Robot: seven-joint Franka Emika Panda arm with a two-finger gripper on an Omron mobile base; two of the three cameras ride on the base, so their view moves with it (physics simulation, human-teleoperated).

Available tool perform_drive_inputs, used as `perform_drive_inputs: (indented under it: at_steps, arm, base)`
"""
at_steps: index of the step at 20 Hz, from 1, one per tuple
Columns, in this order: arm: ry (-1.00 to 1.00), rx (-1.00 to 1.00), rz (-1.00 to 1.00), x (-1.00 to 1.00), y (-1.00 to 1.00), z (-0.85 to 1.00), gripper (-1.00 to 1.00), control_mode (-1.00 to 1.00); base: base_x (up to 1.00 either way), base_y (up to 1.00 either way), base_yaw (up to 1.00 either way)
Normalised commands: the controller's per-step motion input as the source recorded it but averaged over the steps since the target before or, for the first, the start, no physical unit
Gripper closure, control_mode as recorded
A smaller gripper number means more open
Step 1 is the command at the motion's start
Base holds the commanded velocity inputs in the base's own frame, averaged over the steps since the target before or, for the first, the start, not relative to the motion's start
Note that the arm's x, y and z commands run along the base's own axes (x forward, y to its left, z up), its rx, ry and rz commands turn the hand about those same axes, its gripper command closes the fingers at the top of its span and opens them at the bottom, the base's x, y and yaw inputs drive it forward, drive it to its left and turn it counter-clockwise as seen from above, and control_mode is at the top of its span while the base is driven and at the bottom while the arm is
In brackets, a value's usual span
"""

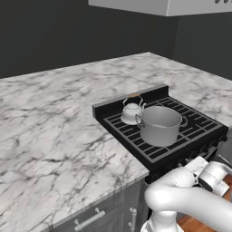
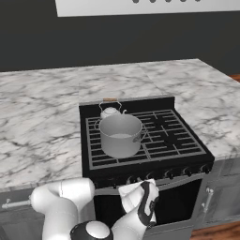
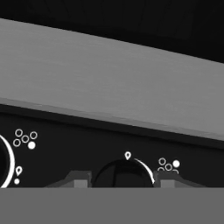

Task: Pick the kettle from the cabinet and place it on a stove burner. Then pick the pot from the counter and place it on another stove burner. Finally, turn both burners on.

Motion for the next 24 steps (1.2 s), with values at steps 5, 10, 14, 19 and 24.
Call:
perform_drive_inputs:
  at_steps: [5,10,14,19,24]
  arm:
    - [-0.06,-0.01,0.00,0.00,0.01,0.00,1.00,-1.00]
    - [0.00,-0.12,0.00,0.00,0.00,0.00,1.00,-1.00]
    - [0.00,-0.16,0.00,0.00,0.00,0.00,1.00,-1.00]
    - [0.00,-0.17,0.00,0.00,0.00,0.00,1.00,-1.00]
    - [0.00,-0.17,0.00,0.00,0.00,0.00,1.00,-1.00]
  base:
    - [0.00,0.00,0.00]
    - [0.00,0.00,0.00]
    - [0.00,0.00,0.00]
    - [0.00,0.00,0.00]
    - [0.00,0.00,0.00]
